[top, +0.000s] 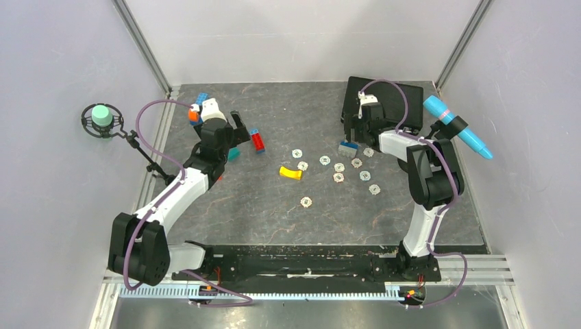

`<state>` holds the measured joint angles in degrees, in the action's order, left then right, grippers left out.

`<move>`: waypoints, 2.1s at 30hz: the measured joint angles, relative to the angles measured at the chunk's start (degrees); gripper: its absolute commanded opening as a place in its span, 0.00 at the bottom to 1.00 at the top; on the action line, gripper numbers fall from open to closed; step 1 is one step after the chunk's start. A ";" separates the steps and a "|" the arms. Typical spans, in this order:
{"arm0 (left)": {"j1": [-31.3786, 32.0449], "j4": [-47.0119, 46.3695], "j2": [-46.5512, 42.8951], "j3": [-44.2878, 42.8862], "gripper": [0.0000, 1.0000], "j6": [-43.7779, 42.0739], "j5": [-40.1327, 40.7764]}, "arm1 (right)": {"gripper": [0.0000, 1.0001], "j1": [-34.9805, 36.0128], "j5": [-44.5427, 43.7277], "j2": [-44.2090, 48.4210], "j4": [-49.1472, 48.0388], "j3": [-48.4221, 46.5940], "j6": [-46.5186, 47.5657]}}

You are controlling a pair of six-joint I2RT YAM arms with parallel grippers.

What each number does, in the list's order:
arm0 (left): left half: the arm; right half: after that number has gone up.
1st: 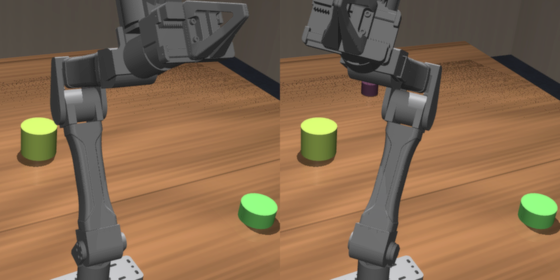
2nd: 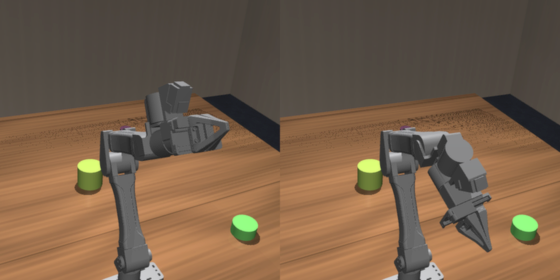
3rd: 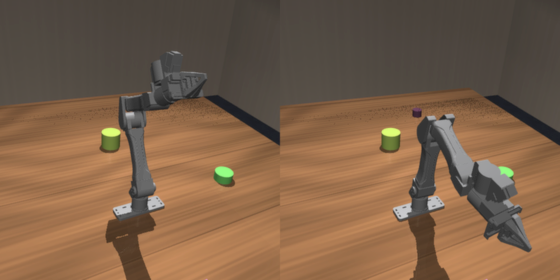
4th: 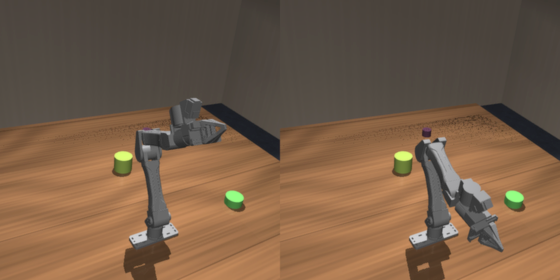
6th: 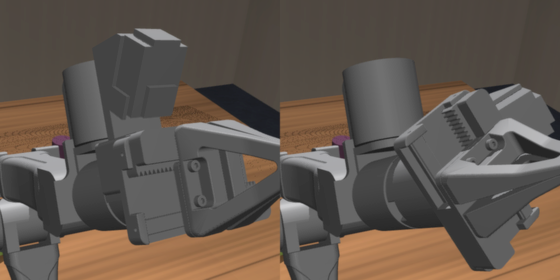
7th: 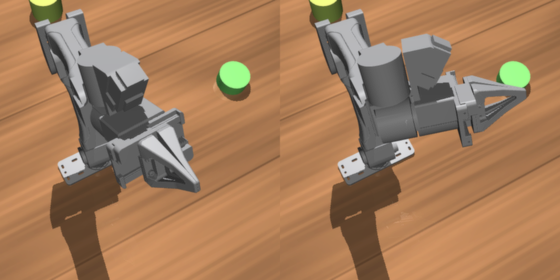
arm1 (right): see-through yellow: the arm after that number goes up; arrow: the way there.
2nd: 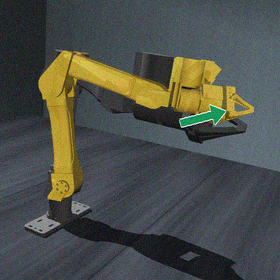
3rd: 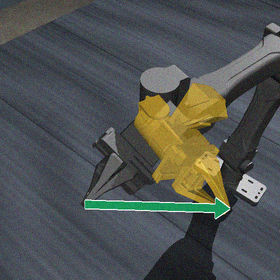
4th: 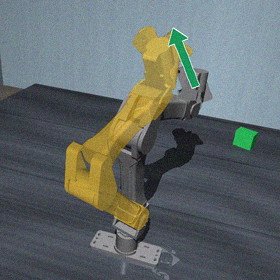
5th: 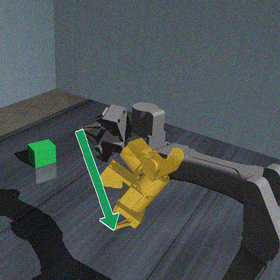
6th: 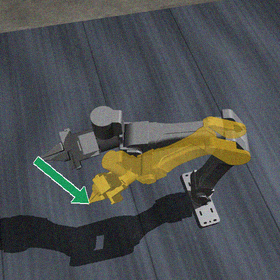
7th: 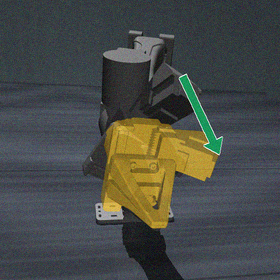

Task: Pack up texas hold em set
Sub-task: Move the chip case to the center of the board.

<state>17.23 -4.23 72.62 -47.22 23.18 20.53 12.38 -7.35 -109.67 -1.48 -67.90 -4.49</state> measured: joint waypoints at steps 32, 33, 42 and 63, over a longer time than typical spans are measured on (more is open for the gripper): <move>0.00 1.75 1.03 -1.31 1.00 0.17 -3.13 | 0.98 -2.12 5.84 -4.76 -4.94 -1.79 2.97; 0.00 1.79 1.11 -1.38 1.00 0.17 -3.15 | 0.98 -2.14 5.99 -4.76 -5.03 -1.86 2.97; 0.00 1.99 1.86 -1.66 1.00 0.17 -4.15 | 0.98 -2.58 5.77 -8.96 -3.26 -5.99 1.73; 0.00 2.01 1.86 -1.70 1.00 0.17 -4.28 | 0.80 -2.73 7.91 -9.62 -5.22 -6.23 -2.36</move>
<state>17.23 -2.22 74.48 -48.93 23.35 16.25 9.65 0.56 -119.28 -6.70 -74.13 -6.85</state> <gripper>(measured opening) 0.994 0.817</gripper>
